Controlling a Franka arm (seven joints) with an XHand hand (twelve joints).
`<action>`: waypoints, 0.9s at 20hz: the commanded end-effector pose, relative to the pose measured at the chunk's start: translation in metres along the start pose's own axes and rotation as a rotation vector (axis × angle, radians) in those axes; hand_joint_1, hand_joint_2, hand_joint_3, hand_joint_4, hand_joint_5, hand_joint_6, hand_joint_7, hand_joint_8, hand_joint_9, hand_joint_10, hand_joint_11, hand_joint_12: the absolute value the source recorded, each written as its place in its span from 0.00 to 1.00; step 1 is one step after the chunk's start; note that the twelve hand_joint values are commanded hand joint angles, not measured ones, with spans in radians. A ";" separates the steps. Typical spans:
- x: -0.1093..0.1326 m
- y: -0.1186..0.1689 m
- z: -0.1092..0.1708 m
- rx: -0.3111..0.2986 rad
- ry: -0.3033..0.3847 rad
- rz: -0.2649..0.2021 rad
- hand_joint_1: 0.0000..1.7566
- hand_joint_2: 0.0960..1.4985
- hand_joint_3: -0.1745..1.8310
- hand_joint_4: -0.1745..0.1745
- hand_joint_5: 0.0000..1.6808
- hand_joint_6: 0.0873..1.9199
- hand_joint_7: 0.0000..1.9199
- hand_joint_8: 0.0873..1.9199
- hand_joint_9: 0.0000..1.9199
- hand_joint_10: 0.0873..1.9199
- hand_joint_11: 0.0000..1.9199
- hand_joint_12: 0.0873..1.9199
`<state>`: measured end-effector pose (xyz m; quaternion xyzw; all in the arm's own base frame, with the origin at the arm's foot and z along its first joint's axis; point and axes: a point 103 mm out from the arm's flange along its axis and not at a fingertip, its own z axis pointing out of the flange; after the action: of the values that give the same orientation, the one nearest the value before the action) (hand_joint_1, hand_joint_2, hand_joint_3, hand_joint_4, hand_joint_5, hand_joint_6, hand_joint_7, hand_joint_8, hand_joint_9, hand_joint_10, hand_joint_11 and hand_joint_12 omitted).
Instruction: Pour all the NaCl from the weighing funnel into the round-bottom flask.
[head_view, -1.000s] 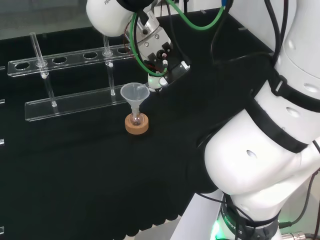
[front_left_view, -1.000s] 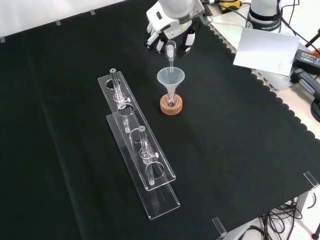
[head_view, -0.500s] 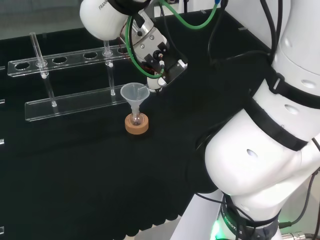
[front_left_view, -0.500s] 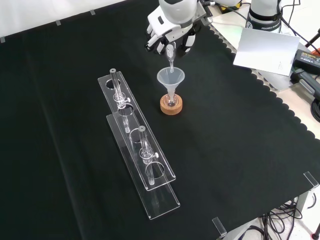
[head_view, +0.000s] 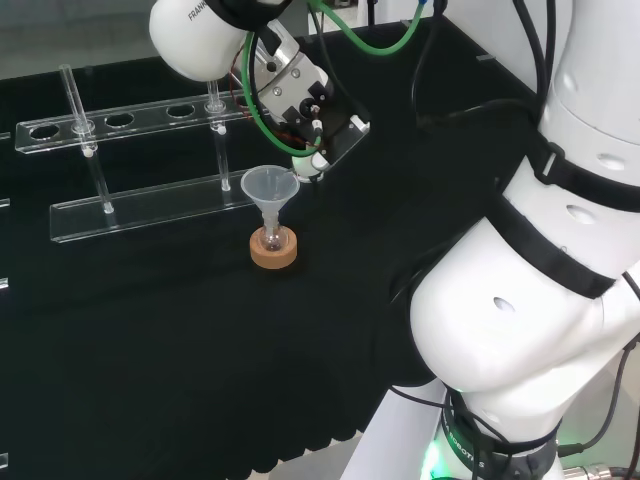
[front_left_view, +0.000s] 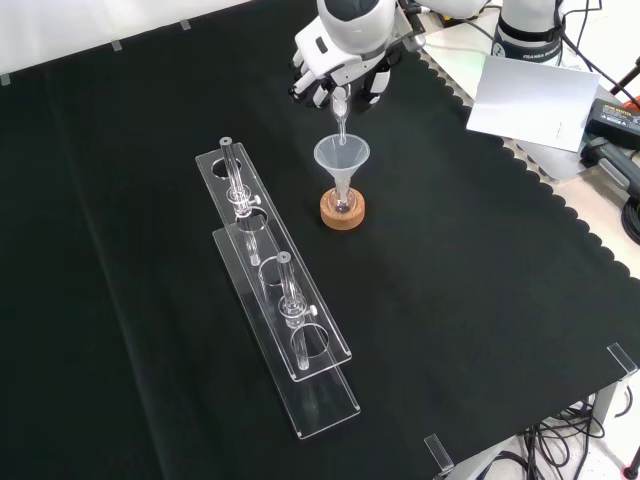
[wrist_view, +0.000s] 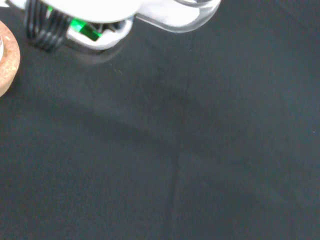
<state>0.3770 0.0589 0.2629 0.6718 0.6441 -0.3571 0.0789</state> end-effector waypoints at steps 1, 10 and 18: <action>0.002 0.000 -0.003 0.002 -0.022 0.001 0.65 0.39 0.40 1.00 0.81 0.22 0.32 0.32 0.55 0.10 0.47 0.48; 0.003 0.001 -0.006 0.012 -0.061 0.002 0.65 0.39 0.40 1.00 0.81 0.22 0.32 0.32 0.55 0.09 0.47 0.48; 0.002 0.003 -0.003 0.030 -0.064 0.008 0.65 0.39 0.40 1.00 0.81 0.22 0.32 0.32 0.55 0.09 0.47 0.48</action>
<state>0.3764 0.0845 0.2936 0.6639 0.6657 -0.3315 0.0782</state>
